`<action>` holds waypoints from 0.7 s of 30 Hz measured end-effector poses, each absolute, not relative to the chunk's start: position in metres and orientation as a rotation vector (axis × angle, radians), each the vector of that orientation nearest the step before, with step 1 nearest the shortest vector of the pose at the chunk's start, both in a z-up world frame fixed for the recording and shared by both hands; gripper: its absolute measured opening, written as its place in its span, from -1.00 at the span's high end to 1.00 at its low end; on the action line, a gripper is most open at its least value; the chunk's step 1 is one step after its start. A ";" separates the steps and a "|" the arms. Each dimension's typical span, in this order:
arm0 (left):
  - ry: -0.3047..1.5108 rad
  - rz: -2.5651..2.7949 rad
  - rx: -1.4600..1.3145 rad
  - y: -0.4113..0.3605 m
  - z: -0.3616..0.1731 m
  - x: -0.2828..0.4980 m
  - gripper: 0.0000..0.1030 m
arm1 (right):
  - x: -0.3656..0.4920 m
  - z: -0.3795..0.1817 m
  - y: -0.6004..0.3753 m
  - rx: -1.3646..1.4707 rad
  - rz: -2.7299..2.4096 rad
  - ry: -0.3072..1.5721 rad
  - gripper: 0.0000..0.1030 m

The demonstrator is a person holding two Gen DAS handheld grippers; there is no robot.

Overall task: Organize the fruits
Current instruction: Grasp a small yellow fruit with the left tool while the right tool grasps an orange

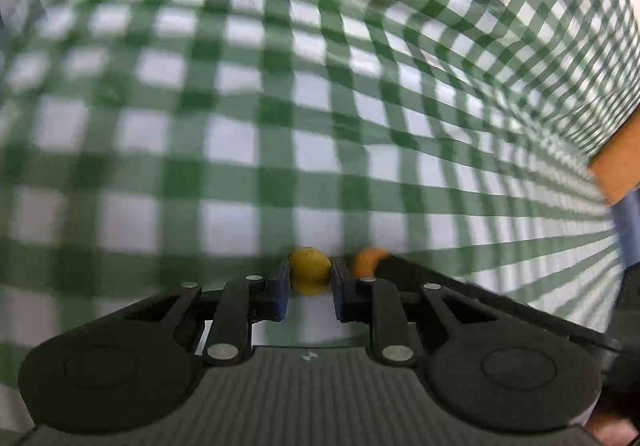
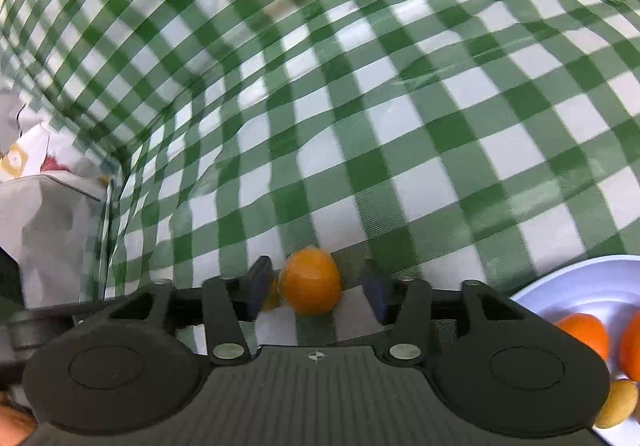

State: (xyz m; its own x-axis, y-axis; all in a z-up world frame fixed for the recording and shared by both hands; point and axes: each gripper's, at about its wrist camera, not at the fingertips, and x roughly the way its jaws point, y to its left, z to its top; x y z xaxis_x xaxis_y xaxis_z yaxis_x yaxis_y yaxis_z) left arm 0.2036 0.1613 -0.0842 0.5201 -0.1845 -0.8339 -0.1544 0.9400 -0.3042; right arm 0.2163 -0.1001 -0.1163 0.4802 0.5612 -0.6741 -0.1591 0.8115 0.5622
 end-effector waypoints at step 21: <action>1.040 -0.006 -0.192 0.152 -0.086 0.208 0.50 | 0.197 -0.099 -0.057 0.077 0.485 0.910 0.33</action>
State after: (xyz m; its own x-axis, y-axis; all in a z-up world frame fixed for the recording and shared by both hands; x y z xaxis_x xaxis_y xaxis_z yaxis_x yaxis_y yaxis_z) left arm 0.2084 0.1518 -0.0865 0.5074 -0.0957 -0.8564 -0.0861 0.9832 -0.1609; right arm 0.1974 -0.0570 -0.0992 0.5139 0.4350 -0.7394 -0.3705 0.8899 0.2660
